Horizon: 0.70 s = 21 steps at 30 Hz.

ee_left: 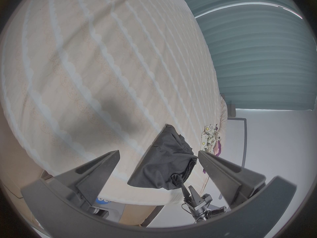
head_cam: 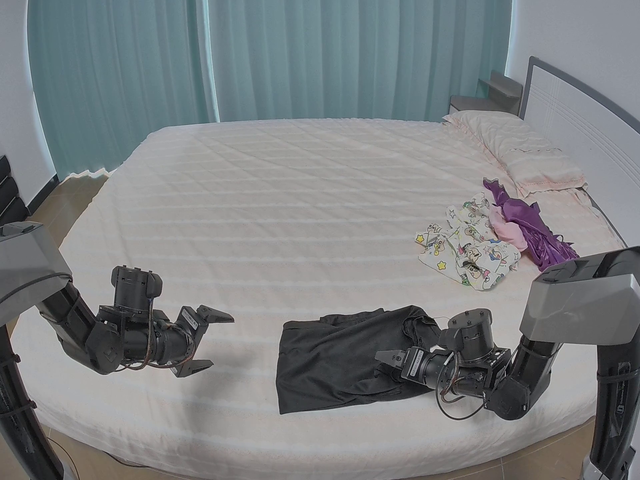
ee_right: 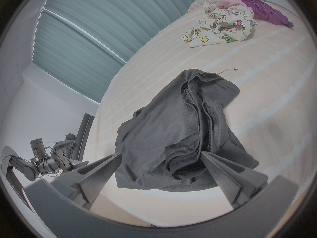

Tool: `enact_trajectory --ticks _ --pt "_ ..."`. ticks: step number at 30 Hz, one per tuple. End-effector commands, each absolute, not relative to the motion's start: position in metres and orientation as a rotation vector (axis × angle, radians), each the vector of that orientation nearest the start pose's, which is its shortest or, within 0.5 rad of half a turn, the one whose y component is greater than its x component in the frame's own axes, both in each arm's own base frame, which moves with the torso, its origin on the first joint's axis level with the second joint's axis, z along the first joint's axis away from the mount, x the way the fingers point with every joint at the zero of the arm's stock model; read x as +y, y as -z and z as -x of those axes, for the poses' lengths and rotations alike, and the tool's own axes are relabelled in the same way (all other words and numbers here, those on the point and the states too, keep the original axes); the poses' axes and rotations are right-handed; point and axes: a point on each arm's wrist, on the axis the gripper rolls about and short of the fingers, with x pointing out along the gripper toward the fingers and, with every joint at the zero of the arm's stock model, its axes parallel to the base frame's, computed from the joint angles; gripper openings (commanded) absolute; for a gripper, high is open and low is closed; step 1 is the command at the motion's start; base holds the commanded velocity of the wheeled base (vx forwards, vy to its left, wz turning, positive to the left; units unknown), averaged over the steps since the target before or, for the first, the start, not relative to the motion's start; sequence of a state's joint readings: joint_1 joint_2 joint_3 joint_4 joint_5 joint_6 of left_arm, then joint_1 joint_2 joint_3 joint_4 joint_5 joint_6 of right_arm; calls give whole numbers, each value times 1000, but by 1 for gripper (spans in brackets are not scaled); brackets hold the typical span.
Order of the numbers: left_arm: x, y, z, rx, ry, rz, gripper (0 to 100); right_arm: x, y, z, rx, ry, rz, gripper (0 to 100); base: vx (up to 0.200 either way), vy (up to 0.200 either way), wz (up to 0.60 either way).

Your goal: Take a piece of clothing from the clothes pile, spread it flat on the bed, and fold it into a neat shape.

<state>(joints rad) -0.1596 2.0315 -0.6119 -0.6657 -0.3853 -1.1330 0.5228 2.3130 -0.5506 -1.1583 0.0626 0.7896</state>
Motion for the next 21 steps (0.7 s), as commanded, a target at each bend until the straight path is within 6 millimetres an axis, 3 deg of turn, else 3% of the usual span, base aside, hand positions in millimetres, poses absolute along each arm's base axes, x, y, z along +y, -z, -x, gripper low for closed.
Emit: enact_trajectory --ticks 1,13,19,20,21 --pt "-57 -38 -303 975 32 1134 100 164 24 -279 793 -296 -595 100 0 0 0" --pt "-57 -38 -303 973 32 1134 100 169 23 -287 758 -304 -594 100 0 0 0" --pt "-57 -38 -303 973 32 1134 100 171 29 -293 810 -293 -508 100 0 0 0" --pt "-57 -38 -303 973 32 1134 100 169 30 -291 831 -289 -481 0 0 0 0" --pt "-57 -38 -303 975 32 1134 100 167 30 -289 846 -289 -452 0 0 0 0"
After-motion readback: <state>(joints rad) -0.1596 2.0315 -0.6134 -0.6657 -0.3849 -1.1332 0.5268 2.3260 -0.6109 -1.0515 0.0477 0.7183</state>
